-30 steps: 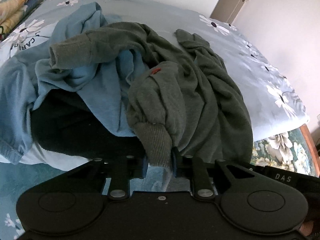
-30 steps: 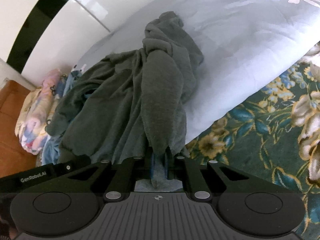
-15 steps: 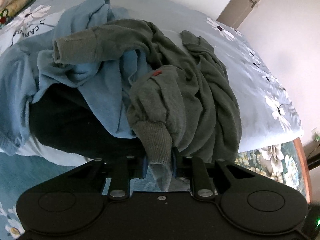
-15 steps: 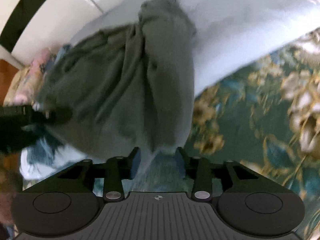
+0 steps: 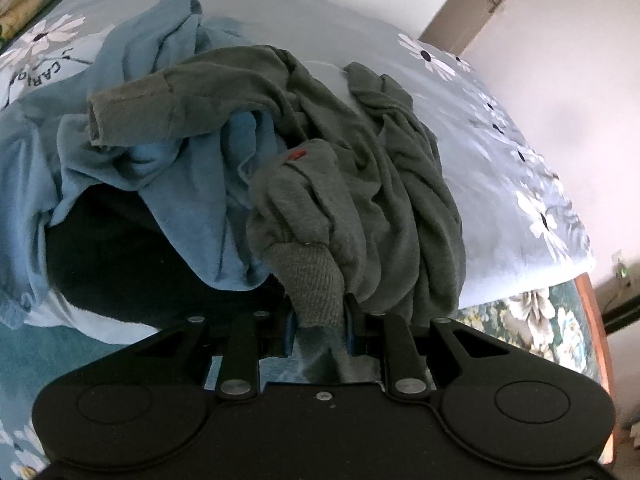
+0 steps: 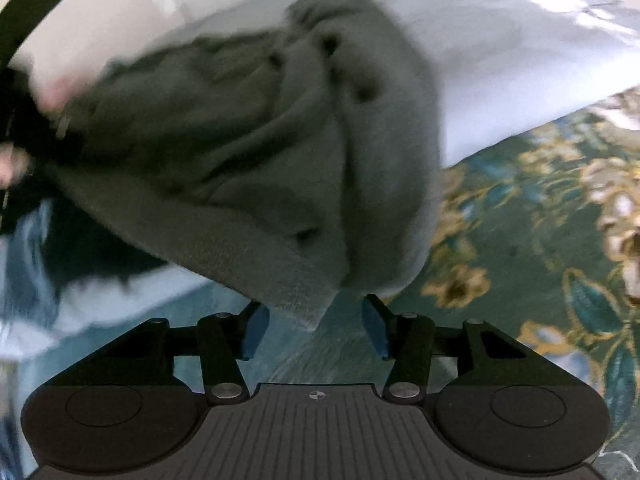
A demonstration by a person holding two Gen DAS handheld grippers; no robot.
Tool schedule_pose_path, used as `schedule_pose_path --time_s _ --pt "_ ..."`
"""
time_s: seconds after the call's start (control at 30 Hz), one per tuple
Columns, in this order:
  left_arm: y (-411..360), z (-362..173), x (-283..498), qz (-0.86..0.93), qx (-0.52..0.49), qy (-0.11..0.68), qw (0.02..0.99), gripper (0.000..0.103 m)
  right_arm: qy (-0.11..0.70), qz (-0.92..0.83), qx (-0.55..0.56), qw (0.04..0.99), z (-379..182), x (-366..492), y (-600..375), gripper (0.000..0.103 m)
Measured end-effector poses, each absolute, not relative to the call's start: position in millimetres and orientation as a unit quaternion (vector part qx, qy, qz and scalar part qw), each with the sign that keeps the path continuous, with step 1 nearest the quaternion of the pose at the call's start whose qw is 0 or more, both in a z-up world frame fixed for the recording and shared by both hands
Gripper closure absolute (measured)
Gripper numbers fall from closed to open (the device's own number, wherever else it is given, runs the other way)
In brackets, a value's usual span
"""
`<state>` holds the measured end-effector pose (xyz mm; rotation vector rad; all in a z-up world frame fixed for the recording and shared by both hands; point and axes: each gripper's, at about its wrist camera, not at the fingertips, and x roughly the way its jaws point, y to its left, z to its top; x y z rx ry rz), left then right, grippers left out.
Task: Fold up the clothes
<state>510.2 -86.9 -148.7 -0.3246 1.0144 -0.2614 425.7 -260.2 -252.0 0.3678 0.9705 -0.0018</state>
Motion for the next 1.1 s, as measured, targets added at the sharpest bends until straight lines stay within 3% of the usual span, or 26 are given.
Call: schedule_pose_path --time_s 0.47,0.73,1.1 --pt "-94 -163 485 -0.196 -0.048 0.475 0.856 0.055 0.409 -0.032 0.197 0.89 -226 462 -313 0.058" --pt "-114 -174 474 -0.202 0.052 0.458 0.864 0.054 0.405 -0.042 0.218 0.887 -224 464 -320 0.058" --pt "-115 -178 497 -0.109 0.05 0.413 0.903 0.054 0.411 -0.036 0.222 0.884 -225 457 -322 0.058"
